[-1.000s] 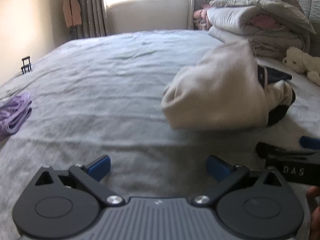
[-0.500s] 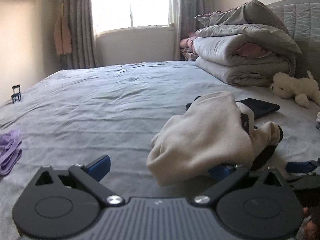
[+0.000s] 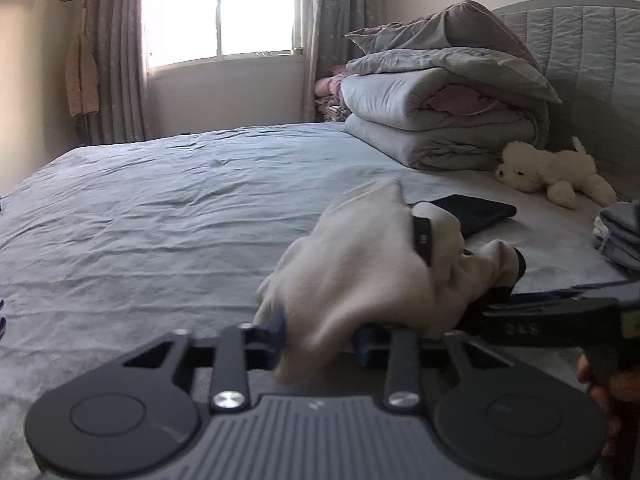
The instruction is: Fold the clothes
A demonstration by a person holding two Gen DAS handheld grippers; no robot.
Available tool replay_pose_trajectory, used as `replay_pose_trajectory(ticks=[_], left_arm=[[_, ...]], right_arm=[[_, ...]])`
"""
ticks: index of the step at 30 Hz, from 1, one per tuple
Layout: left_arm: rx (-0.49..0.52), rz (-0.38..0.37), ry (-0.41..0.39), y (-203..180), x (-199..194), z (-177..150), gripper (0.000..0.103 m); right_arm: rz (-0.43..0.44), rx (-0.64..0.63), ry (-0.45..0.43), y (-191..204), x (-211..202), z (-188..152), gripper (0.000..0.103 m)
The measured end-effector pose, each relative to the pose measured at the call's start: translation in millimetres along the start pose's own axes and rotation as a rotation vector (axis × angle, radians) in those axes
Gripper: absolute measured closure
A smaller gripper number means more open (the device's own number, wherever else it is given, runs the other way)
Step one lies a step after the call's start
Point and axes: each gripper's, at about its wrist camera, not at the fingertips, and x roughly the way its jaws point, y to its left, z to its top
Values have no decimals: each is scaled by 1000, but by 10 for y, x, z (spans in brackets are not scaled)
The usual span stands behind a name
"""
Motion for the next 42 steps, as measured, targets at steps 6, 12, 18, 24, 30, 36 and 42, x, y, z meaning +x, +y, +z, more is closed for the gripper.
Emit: replay_pose_trajectory(ticks=[6,12,18,24,30,36,42], left_arm=[[-20,4,-26,83,-58,41,84],[-77,30,-62,237,-166,155,87],[-136,91,-139,375,-398,284,93],[-127,115,-146,395,-486,303,94],[-129,113,-136,404,-527,302,93],[-121,94,-131,397,-603,300,56],[-89,56,-115,328,-639,268,24]], right_arm=[[27,11,-8,-26,78,44,83],[8,25,3,-33,-4,98,91],[-66,-38,9,139,-184,198,91],[-63,-88,-19,217,-484,308,92],[-38,-129,-57,326,-778,292,92],[-13,-138,-148,342,-1125,308,92],[63,-117,-323,271,-1637,380,92]])
